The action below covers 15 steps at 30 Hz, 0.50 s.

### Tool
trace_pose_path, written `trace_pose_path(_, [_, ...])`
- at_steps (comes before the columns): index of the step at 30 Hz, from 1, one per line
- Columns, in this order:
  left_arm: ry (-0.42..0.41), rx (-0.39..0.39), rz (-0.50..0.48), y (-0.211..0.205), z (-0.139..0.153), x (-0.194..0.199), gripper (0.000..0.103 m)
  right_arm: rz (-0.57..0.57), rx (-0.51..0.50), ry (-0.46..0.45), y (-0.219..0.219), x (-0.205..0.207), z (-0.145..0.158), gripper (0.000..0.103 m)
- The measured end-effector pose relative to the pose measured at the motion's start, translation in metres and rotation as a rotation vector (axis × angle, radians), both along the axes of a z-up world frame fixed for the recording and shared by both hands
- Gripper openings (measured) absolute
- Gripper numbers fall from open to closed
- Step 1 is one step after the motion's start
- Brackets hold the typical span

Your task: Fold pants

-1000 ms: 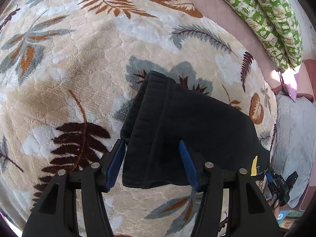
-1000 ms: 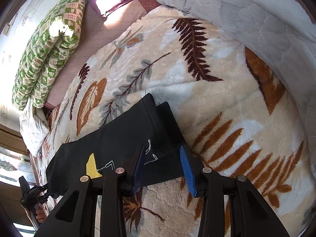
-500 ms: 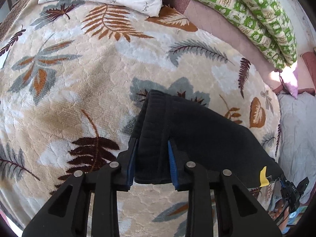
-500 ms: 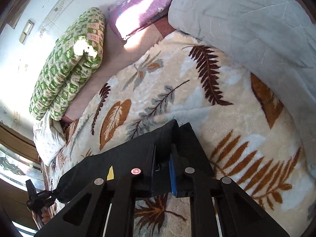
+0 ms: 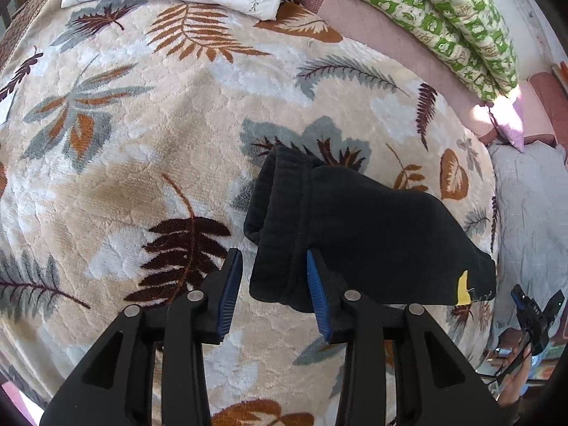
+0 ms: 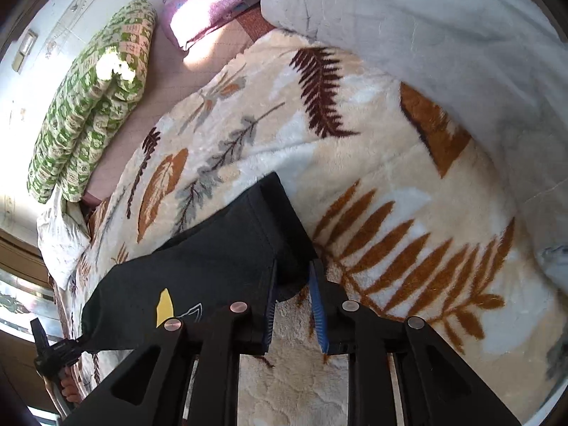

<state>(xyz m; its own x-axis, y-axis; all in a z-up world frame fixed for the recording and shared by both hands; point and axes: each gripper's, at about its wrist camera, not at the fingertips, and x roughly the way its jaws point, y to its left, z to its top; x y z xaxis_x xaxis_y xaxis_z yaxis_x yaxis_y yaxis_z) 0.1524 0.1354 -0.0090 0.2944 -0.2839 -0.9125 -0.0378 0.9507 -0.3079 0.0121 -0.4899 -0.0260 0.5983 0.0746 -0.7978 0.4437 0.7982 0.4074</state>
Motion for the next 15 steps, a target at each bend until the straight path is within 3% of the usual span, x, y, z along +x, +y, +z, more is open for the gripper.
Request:
trace_pose_path(2, [-0.033,0.005,0.018,0.004,0.016,0.003,0.035,0.044,-0.051,-0.066,0.007,0.001,0.032,0.021])
trace_pose_path(4, [-0.075,0.004,0.035,0.006,0.035,0.01,0.035,0.159,-0.067,-0.108,0.029,0.017,0.061,0.023])
trace_pose_path(6, [-0.087,0.012,0.026,0.002,0.044,0.021,0.053,0.296,-0.07,-0.132,0.062,0.043,0.081,0.026])
trace_pose_path(8, [-0.079,0.048,0.018,-0.007,0.045,0.032,0.055,0.442,-0.046,-0.132,0.104,0.074,0.089,0.033])
trace_pose_path(12, [0.003,0.122,-0.069,-0.03,0.024,0.058,0.055,0.644,-0.03,-0.076,0.187,0.135,0.07,0.032])
trace_pose_path(15, [0.01,0.184,-0.101,-0.037,0.014,0.07,0.055,0.734,-0.052,0.002,0.236,0.178,0.039,0.032])
